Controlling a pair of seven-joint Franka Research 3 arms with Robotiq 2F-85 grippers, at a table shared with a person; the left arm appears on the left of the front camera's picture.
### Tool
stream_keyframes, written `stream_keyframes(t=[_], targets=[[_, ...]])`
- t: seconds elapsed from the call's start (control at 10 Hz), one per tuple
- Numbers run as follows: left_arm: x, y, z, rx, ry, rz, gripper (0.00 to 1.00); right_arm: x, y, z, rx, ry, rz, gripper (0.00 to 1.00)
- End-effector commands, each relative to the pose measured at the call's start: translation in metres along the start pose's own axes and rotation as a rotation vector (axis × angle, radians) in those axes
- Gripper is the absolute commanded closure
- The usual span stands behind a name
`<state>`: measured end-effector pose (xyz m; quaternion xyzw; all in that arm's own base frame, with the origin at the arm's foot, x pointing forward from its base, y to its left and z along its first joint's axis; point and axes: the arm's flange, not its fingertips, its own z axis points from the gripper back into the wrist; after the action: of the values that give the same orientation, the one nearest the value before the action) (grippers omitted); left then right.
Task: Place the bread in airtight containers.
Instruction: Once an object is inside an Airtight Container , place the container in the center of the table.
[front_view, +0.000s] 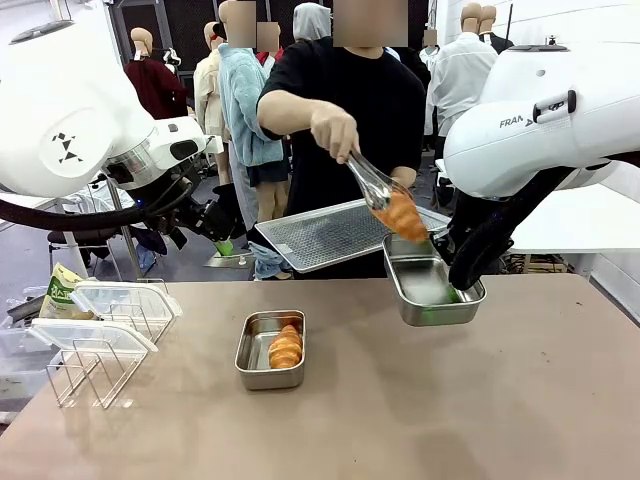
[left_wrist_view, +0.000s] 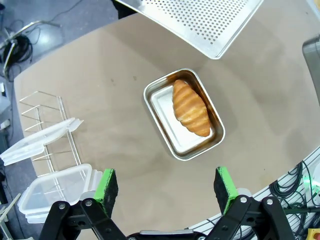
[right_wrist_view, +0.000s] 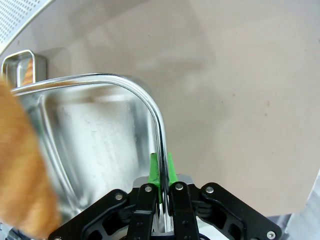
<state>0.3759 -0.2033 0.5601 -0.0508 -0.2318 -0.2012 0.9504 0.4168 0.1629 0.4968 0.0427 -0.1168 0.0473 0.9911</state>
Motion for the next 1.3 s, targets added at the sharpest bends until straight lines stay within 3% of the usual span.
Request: stream_keyframes(t=[0.0, 1.2], targets=[[0.0000, 0.0004, -0.0002, 0.001, 0.003, -0.001, 0.00, 0.0006, -0.0001, 0.0026, 0.005, -0.004, 0.000, 1.00], [0.0000, 0.0004, -0.0002, 0.001, 0.003, -0.001, 0.00, 0.0006, -0.0001, 0.0026, 0.005, -0.004, 0.000, 1.00]])
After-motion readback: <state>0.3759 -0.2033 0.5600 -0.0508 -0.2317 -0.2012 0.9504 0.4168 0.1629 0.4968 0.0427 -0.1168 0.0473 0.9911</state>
